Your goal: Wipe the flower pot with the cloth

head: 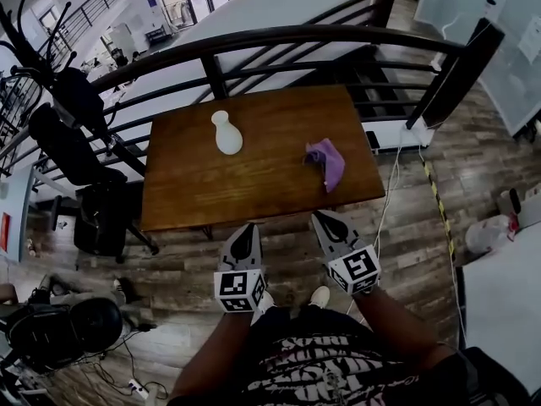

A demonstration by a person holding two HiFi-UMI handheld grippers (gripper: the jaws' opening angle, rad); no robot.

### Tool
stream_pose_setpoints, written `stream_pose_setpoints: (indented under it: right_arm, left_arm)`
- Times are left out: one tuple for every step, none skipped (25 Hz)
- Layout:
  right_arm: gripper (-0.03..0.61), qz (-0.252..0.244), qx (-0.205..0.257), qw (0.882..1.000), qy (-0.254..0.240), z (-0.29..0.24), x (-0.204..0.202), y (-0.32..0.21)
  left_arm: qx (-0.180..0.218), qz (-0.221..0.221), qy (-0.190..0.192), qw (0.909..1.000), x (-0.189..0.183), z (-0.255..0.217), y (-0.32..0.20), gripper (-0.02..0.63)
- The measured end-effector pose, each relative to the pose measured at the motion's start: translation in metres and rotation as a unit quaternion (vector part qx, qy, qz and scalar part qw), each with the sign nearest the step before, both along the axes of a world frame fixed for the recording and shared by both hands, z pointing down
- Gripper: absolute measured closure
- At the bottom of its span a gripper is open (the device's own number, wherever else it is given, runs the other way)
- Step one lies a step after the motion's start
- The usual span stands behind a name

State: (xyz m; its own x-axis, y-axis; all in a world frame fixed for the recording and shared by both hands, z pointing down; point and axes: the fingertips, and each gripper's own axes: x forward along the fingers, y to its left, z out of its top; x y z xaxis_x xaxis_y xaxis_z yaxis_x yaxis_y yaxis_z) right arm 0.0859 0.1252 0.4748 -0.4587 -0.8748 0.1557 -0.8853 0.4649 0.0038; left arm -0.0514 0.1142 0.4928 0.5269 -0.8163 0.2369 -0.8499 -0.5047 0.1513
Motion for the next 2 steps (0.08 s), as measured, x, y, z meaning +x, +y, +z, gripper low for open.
stream_pose_setpoints:
  right_arm:
    - [0.58,0.001,-0.001,1.0,0.001,0.0003,-0.0007,0.0003]
    - [0.58,0.002,-0.002,1.0,0.002,0.0007,-0.0012,0.0007]
  left_arm:
    - [0.001,0.001,0.0,1.0,-0.0006,-0.0005,0.0001,0.615]
    - [0.001,0.002,0.001,1.0,-0.0012,-0.0009,0.0003,0.615]
